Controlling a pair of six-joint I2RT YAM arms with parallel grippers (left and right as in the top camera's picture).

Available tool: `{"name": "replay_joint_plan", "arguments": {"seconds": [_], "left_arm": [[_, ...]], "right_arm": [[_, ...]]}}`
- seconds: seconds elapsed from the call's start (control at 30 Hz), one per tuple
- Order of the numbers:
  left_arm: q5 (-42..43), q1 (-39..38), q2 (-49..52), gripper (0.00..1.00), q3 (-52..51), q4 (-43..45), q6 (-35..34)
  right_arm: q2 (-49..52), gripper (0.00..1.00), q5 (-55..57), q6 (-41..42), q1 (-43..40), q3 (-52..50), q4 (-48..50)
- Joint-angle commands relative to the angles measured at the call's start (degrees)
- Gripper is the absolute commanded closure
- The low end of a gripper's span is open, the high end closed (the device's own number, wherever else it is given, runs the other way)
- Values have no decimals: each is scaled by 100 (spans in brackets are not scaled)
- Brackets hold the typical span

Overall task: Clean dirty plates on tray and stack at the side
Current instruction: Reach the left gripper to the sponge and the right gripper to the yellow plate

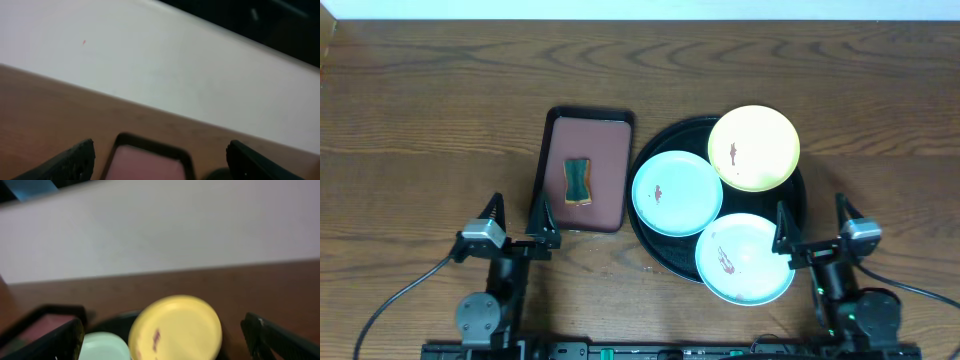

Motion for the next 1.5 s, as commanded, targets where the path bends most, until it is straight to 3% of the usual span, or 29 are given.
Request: {"name": "replay_joint_plan", "arguments": {"seconds": [0.0, 0.37, 0.5, 0.67, 0.8, 0.87, 0.93, 1.13, 1.47], "left_arm": [[179, 2, 420, 15, 1054, -236, -37], [798, 2, 3860, 15, 4861, -3926, 98], [798, 2, 4898, 15, 5641, -4850, 282], [1080, 2, 5571, 15, 5711, -5381, 216], [1075, -66, 6096, 16, 5670, -5388, 223], [1049, -216, 6472, 18, 5668, -5353, 334], [949, -481, 6935, 21, 5668, -5224, 516], [-579, -1174, 8336, 39, 5668, -4728, 514], [-940, -1182, 10024, 54, 5668, -3390, 496]], "right_arm": [[472, 1, -341, -157, 46, 1207, -407], [4498, 1, -1445, -195, 46, 5421, -3718], [5794, 1, -1491, -245, 46, 6507, -4638], [6625, 1, -1869, 111, 46, 6769, -4743], [7018, 1, -2291, 90, 55, 6765, -4795], [7169, 10, -2374, -72, 114, 6758, -4859], [7278, 12, -2369, -90, 223, 6756, -4916], [7420, 21, -2234, -221, 726, 6754, -4975], [7418, 24, -1593, -173, 1231, 6754, -5171]]}}
